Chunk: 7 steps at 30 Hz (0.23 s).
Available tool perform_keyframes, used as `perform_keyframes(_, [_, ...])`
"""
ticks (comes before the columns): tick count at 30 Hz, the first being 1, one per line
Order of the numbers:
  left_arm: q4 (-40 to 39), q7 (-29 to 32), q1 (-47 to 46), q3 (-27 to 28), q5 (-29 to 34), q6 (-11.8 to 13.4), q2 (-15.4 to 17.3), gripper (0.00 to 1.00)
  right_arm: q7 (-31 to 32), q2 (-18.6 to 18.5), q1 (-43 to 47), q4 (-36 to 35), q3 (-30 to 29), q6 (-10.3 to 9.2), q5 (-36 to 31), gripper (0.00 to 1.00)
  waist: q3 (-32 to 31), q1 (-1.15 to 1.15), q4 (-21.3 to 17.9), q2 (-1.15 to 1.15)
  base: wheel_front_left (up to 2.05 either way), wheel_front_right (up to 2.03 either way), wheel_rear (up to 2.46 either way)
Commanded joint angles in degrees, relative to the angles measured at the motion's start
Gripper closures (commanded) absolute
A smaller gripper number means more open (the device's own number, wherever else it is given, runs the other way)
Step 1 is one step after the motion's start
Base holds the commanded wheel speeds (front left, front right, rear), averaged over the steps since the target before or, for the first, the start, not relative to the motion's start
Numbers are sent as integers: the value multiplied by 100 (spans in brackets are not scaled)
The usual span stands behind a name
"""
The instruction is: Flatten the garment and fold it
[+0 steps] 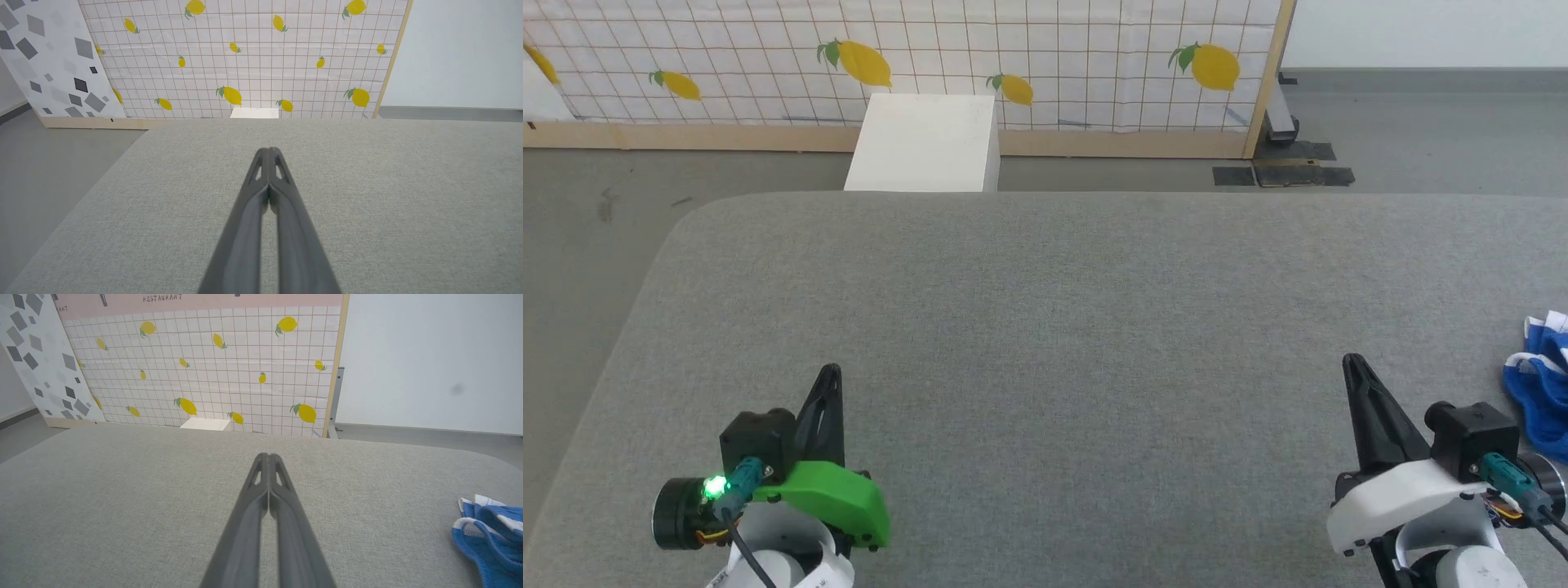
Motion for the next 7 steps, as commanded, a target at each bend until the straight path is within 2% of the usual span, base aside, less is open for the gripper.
perform_keyframes(1, [-52, 24, 101, 43, 104, -26, -54, 100, 21, 3, 32, -51, 28, -5, -55, 100, 0, 0, -5, 0, 0, 0, 0])
perform_keyframes(7, [-127, 89, 130, 97, 216, -30, -107, 100, 74, 3, 34, -101, 59, -6, -110, 100, -2, 0, -25, 0, 0, 0, 0])
